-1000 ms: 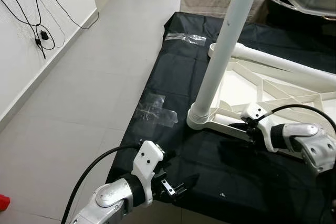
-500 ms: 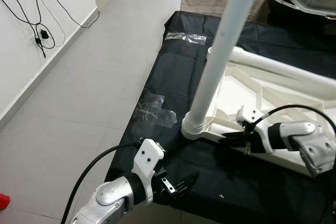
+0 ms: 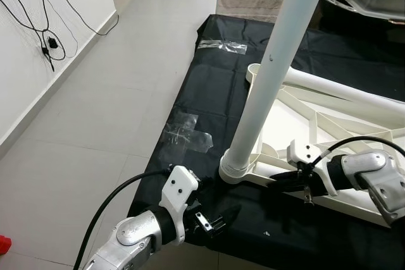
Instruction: Building children table
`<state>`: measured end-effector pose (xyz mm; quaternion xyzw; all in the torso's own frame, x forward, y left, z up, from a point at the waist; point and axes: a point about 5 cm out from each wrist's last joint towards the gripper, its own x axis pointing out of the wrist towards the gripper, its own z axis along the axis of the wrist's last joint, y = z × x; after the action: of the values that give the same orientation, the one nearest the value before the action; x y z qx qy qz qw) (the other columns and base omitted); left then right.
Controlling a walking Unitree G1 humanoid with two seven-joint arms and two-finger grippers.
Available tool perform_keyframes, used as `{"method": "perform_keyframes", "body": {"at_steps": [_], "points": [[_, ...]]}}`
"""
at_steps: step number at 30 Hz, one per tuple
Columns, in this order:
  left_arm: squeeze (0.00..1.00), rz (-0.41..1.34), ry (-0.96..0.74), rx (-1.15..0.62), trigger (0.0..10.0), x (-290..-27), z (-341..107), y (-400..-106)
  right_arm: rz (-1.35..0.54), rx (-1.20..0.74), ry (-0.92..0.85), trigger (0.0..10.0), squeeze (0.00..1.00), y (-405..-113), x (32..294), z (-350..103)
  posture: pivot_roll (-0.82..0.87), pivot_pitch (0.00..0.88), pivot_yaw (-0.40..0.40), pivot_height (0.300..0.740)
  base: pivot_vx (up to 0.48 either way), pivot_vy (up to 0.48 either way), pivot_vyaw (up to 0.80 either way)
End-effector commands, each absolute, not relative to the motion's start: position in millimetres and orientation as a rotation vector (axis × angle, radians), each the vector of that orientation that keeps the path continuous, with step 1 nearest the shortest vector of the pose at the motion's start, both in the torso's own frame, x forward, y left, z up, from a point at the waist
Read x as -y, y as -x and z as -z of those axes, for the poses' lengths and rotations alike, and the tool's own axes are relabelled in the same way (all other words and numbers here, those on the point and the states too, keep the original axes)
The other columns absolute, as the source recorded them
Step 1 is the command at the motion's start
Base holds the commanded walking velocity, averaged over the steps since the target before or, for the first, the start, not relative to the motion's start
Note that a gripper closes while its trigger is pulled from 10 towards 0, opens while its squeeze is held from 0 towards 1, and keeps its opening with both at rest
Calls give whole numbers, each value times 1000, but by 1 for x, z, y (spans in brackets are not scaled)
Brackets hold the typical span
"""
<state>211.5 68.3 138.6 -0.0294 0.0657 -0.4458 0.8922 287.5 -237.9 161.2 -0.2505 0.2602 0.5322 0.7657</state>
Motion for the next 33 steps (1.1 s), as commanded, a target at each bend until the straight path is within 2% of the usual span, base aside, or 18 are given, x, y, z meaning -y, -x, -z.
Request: {"method": "perform_keyframes", "body": {"at_steps": [1, 3, 4, 12, 13, 17, 21, 26, 30, 31, 33], "points": [[0, 921, 66, -164, 10000, -69, -132, -211, -1161, -621, 574, 10000, 0, -285, 241, -152, 156, 122, -75, 740, 0, 0, 0], [0, 921, 66, -164, 10000, -69, -132, -211, -1161, -621, 574, 10000, 0, -285, 241, -152, 156, 122, -75, 740, 0, 0, 0], [0, 921, 66, -166, 10000, -69, -130, -210, -1149, -614, 579, 10000, 1000, -286, 242, -152, 153, 114, -75, 740, 0, 0, 0], [0, 926, 65, -171, 10000, -70, -128, -212, -1161, -579, 569, 10000, 1000, -284, 246, -159, 148, 106, -70, 740, 0, 0, 0], [0, 926, 63, -171, 10000, -69, -127, -213, -1158, -579, 536, 10000, 0, -282, 248, -164, 151, 95, -69, 740, 0, 0, 0], [0, 927, 56, -169, 10000, -69, -126, -214, -1177, -572, 467, 10000, 0, -273, 255, -178, 151, 91, -70, 740, 0, 0, 0], [0, 924, 54, -168, 10000, -70, -124, -218, -1161, -467, 364, 10000, 0, -270, 263, -200, 146, 74, -64, 740, 0, 0, 0], [0, 924, 45, -159, 10000, -70, -124, -221, -1076, -326, 253, 10000, 0, -279, 270, -214, 152, 50, -60, 740, 0, 0, 0], [0, 923, 38, -153, 10000, -72, -125, -221, -1065, -252, 188, 10000, 0, -284, 266, -217, 160, 45, -65, 740, 0, 0, 0], [0, 926, 36, -152, 10000, -73, -124, -220, -1050, -232, 175, 10000, 1000, -288, 263, -216, 171, 44, -60, 740, 0, 0, 0], [0, 926, 36, -152, 10000, -74, -124, -219, -1042, -204, 168, 10000, 1000, -291, 259, -217, 175, 42, -65, 740, 0, 0, 0]]}}
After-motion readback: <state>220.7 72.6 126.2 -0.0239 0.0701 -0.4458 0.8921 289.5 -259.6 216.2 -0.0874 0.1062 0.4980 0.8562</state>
